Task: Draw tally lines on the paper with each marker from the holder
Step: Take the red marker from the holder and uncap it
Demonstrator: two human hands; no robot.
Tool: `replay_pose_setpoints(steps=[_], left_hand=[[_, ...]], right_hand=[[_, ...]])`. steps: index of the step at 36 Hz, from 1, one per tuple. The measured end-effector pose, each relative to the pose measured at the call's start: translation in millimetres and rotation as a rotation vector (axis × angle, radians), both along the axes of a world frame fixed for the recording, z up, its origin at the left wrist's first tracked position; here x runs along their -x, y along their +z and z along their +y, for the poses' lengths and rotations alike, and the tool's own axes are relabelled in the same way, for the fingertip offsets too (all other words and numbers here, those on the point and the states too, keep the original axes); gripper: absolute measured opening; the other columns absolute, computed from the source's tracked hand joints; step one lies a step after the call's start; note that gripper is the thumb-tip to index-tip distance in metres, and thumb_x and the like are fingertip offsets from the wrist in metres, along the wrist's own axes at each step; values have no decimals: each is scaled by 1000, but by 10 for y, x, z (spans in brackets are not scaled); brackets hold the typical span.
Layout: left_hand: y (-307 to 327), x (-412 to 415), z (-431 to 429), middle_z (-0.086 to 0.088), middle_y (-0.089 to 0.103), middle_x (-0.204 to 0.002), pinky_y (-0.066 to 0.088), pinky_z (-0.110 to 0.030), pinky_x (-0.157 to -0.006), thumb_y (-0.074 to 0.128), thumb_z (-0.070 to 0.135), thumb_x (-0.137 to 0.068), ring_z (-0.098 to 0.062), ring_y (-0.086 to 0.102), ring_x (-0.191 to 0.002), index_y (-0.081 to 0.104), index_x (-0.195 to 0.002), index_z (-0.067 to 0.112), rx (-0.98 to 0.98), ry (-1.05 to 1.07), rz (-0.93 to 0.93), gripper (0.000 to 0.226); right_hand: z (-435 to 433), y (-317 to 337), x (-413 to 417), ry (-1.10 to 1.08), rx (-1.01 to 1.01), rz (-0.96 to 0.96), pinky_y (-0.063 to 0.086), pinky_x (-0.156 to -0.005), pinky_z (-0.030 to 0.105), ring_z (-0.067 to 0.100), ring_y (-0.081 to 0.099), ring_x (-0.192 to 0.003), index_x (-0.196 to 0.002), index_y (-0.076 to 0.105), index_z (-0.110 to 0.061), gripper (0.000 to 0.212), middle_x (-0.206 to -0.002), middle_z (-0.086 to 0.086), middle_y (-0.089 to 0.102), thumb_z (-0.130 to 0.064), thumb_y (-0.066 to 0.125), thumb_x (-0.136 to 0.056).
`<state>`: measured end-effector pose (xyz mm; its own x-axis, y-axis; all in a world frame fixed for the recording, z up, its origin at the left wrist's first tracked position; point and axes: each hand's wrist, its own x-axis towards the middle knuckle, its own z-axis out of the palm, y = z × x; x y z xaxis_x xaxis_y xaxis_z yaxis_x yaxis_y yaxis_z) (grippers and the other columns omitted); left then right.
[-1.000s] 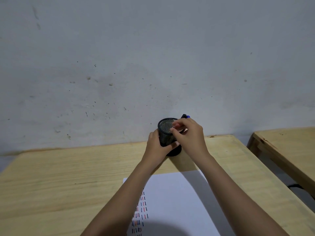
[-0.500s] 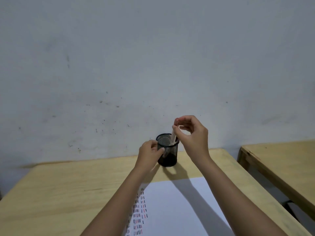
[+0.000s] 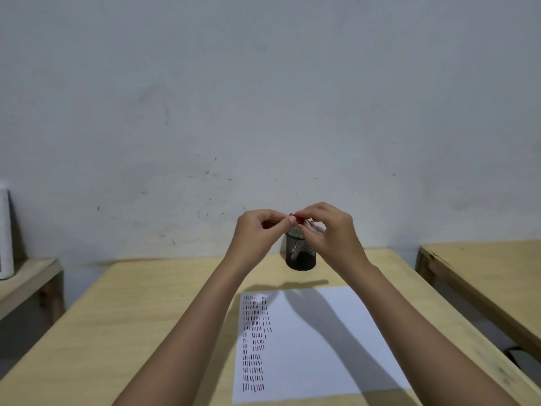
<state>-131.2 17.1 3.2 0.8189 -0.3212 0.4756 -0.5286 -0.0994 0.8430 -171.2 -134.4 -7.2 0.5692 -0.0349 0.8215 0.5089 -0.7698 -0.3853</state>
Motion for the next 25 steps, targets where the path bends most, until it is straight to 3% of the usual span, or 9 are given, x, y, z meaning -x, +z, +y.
replay_pose_setpoints(steps=[6, 11, 17, 22, 25], left_hand=[[-21, 95, 5, 5, 71, -69, 53, -22, -74, 70, 19, -81, -7, 67, -71, 74, -77, 17, 8, 67, -19, 6], [19, 117, 21, -1, 75, -80, 50, -11, -69, 68, 18, -81, -6, 68, -76, 76, -84, 11, 13, 99, -34, 10], [23, 122, 82, 1, 74, -76, 50, -11, -69, 70, 17, -80, -4, 67, -72, 76, -81, 12, 32, 112, -40, 8], [5, 143, 149, 13, 68, -61, 42, -6, -57, 69, 13, -81, 5, 59, -57, 76, -74, 19, 94, 118, -23, 12], [-28, 124, 230, 3, 67, -64, 44, -14, -61, 68, 14, -82, -1, 57, -60, 76, -76, 16, 127, 138, 11, 10]], right_hand=[[60, 25, 73, -11, 80, 5, 47, -71, 21, 20, 64, -74, -92, 73, -7, 16, -85, 10, 69, -2, 69, -77], [92, 67, 91, -26, 111, -19, 52, -71, 30, 23, 66, -76, -92, 72, -5, 17, -86, 11, 69, -1, 69, -76], [141, 62, 71, -12, 121, -27, 48, -70, 24, 22, 65, -75, -91, 71, -5, 16, -85, 11, 69, -1, 69, -76], [155, -14, 34, 18, 55, 40, 48, -77, 21, 16, 63, -81, -100, 67, -9, 23, -91, 5, 68, -10, 69, -77], [82, -65, 41, 47, -27, 156, 46, -77, 17, 9, 60, -81, -99, 67, -14, 20, -91, -1, 68, -14, 71, -80]])
